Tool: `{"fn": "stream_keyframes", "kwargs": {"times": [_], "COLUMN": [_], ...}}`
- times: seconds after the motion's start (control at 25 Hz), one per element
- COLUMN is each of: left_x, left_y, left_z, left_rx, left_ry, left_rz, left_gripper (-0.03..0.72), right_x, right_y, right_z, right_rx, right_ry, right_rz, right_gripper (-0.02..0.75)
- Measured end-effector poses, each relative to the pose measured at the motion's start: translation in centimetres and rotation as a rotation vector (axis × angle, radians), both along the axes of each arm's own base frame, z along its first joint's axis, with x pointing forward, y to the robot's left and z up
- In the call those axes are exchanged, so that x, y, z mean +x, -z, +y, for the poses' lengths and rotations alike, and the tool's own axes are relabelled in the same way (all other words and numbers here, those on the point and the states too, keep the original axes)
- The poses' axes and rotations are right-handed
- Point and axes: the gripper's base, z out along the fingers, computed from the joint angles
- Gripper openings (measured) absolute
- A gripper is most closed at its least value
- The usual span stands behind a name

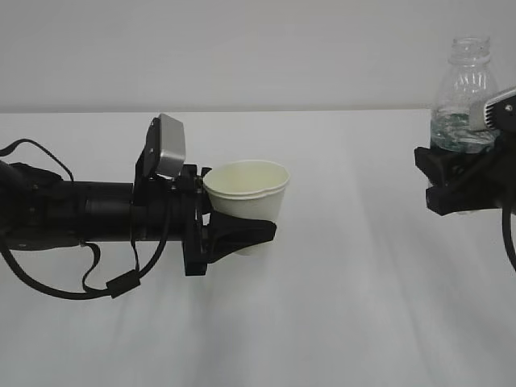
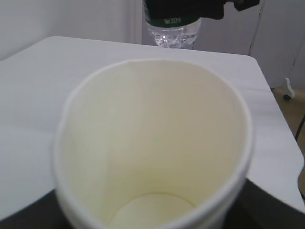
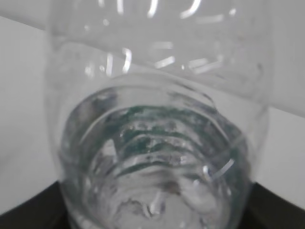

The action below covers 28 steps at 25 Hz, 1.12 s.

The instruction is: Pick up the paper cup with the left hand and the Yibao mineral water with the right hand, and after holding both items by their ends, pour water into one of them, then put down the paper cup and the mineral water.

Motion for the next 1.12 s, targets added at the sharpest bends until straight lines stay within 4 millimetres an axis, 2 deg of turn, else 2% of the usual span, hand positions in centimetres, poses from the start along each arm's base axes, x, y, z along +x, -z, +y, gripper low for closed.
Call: {"fn": "stream_keyframes", "kwargs": {"times": [0.4, 0.88, 1.12], "left_x": [-1.8, -1.3, -1.6], "left_y": [0.0, -0.9, -0.7], "left_z": [-2.5, -3.3, -3.3], "left_rx": [-0.002, -0.020, -0.002], "left_ry": [0.083, 0.099, 0.133], "left_rz": [0.003, -0.002, -0.010], "left_gripper": [0.438, 0.438, 0.438], "right_x": [-0.9, -2.3, -2.5], "right_y": [-0.7, -2.4, -2.4], "right_z": [-0.2, -0.5, -0.5], "right_rx": [-0.021, -0.071, -0.101], "right_ry": [-0.001, -0.019, -0.036], "right_rz": [0.043, 0.034, 0.039], "right_gripper": [0.468, 0.467, 0.467]}}
